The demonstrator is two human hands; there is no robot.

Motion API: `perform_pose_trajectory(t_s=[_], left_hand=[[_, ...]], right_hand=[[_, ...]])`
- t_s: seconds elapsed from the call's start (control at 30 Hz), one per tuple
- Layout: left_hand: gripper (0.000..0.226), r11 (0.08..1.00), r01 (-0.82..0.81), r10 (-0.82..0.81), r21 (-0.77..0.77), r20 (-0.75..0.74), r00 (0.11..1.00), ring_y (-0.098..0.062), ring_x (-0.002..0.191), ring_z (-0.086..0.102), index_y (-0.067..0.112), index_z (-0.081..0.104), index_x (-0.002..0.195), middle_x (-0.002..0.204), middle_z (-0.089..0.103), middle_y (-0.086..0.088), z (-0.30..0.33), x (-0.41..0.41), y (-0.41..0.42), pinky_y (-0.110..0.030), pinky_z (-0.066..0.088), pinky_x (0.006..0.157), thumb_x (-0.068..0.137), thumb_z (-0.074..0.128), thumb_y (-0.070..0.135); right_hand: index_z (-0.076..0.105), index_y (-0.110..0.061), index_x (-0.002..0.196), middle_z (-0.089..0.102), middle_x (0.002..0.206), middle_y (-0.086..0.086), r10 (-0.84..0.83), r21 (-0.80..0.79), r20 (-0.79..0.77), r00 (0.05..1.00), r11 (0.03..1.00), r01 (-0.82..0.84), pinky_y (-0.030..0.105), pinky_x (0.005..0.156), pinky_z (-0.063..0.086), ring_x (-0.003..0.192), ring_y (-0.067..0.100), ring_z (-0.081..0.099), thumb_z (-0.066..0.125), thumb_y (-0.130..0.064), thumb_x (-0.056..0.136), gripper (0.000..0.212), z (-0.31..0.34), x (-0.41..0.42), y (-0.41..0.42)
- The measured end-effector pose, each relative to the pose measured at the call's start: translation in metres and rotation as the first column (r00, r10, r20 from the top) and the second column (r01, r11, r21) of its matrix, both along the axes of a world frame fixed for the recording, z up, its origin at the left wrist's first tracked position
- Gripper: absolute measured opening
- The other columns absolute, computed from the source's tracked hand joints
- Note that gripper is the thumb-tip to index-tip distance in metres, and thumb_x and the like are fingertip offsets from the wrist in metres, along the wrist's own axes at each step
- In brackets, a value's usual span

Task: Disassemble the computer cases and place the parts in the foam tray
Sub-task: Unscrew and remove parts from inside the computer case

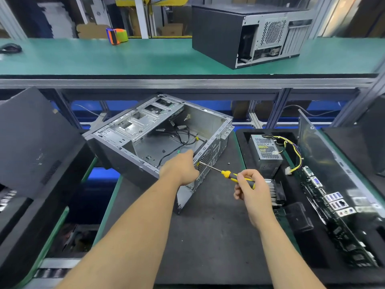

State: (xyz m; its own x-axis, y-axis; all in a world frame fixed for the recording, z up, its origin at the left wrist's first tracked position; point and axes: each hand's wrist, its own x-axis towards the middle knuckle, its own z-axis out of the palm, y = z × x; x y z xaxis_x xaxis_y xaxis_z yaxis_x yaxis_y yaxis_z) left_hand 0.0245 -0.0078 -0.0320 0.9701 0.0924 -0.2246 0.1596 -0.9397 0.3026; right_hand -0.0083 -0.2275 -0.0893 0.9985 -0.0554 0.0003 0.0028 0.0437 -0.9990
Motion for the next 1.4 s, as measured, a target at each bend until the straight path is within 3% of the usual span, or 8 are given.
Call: perform_pose_trajectory(t_s=[0.37, 0.6, 0.73, 0.83, 0.93, 1.07, 1.23, 1.4], left_hand=[[0.024, 1.000, -0.008, 0.008, 0.002, 0.012, 1.000, -0.029, 0.088, 0.061, 0.022, 0.043, 0.105, 0.090, 0.057, -0.002, 0.000, -0.001, 0.000, -0.042, 0.054, 0.078, 0.088, 0.058, 0.029], [0.025, 1.000, -0.005, 0.005, -0.006, 0.015, 1.000, -0.029, 0.086, 0.062, 0.024, 0.045, 0.107, 0.088, 0.058, -0.003, 0.000, -0.001, -0.001, -0.044, 0.056, 0.079, 0.087, 0.058, 0.029], [0.027, 1.000, -0.001, 0.001, -0.006, -0.002, 1.000, -0.030, 0.089, 0.062, 0.024, 0.045, 0.110, 0.092, 0.060, -0.002, 0.000, 0.001, -0.001, -0.048, 0.056, 0.085, 0.088, 0.059, 0.032], [0.029, 1.000, 0.010, -0.010, 0.003, 0.000, 1.000, -0.031, 0.092, 0.063, 0.024, 0.044, 0.113, 0.095, 0.061, -0.003, -0.002, 0.001, -0.001, -0.050, 0.055, 0.087, 0.091, 0.059, 0.036], [0.031, 1.000, 0.019, -0.019, 0.018, 0.007, 1.000, -0.030, 0.092, 0.062, 0.024, 0.044, 0.117, 0.097, 0.062, -0.002, -0.003, 0.001, -0.001, -0.049, 0.055, 0.087, 0.093, 0.059, 0.036], [0.033, 1.000, 0.014, -0.014, 0.011, 0.007, 1.000, -0.028, 0.094, 0.061, 0.024, 0.043, 0.121, 0.099, 0.061, -0.001, -0.005, 0.002, 0.000, -0.049, 0.054, 0.088, 0.095, 0.060, 0.035], [0.033, 0.999, 0.003, -0.003, -0.036, 0.002, 1.000, -0.029, 0.102, 0.061, 0.022, 0.045, 0.122, 0.111, 0.062, -0.003, -0.005, 0.004, 0.001, -0.050, 0.052, 0.093, 0.095, 0.061, 0.032], [0.033, 0.998, 0.007, -0.007, -0.062, 0.008, 1.000, -0.030, 0.100, 0.061, 0.020, 0.047, 0.121, 0.109, 0.062, -0.004, -0.005, 0.004, 0.002, -0.049, 0.053, 0.091, 0.094, 0.062, 0.030]], right_hand=[[0.064, -0.008, 0.096, 0.057, 0.063, 0.009, -0.147, 0.226, -0.160, 0.976, 0.957, 0.181, 0.033, 0.049, 0.046, 0.052, 0.019, 0.048, 0.061, -0.013, 0.099, 0.008, -0.005, 0.007, 0.012], [0.065, -0.001, 0.090, 0.050, 0.059, 0.006, 0.015, 0.385, -0.373, 0.928, 0.912, 0.140, 0.027, 0.042, 0.039, 0.048, 0.016, 0.044, 0.063, -0.023, 0.099, 0.024, -0.008, 0.007, 0.011], [0.068, -0.006, 0.091, 0.029, 0.058, -0.001, 0.285, 0.295, -0.553, 0.783, 0.946, -0.136, 0.018, 0.038, 0.017, 0.046, 0.011, 0.018, 0.061, -0.047, 0.097, 0.042, 0.001, 0.006, -0.010], [0.068, -0.004, 0.087, 0.025, 0.054, -0.003, 0.177, 0.104, -0.589, 0.789, 0.984, -0.143, 0.017, 0.040, 0.016, 0.044, 0.012, 0.016, 0.054, -0.053, 0.098, 0.053, 0.008, 0.007, -0.007], [0.064, -0.006, 0.069, 0.044, 0.043, -0.007, -0.108, -0.300, -0.371, 0.922, 0.954, -0.009, 0.023, 0.045, 0.027, 0.043, 0.018, 0.030, 0.045, -0.044, 0.101, 0.053, 0.017, 0.009, 0.009], [0.060, -0.002, 0.062, 0.064, 0.065, 0.015, -0.188, -0.568, -0.088, 0.978, 0.816, 0.106, 0.035, 0.058, 0.036, 0.060, 0.030, 0.050, 0.038, -0.034, 0.105, 0.058, 0.022, 0.006, 0.012], [0.032, -0.023, 0.050, 0.032, 0.043, -0.005, -0.222, -0.590, 0.149, 0.963, 0.762, 0.267, 0.032, 0.047, 0.023, 0.048, 0.019, 0.032, 0.045, -0.023, 0.105, 0.056, 0.023, -0.014, 0.025], [0.047, -0.006, 0.062, 0.042, 0.053, 0.007, 0.006, -0.651, 0.469, 0.883, 0.679, 0.340, 0.040, 0.048, 0.034, 0.051, 0.032, 0.039, 0.052, -0.021, 0.102, 0.044, 0.010, -0.021, 0.016]])
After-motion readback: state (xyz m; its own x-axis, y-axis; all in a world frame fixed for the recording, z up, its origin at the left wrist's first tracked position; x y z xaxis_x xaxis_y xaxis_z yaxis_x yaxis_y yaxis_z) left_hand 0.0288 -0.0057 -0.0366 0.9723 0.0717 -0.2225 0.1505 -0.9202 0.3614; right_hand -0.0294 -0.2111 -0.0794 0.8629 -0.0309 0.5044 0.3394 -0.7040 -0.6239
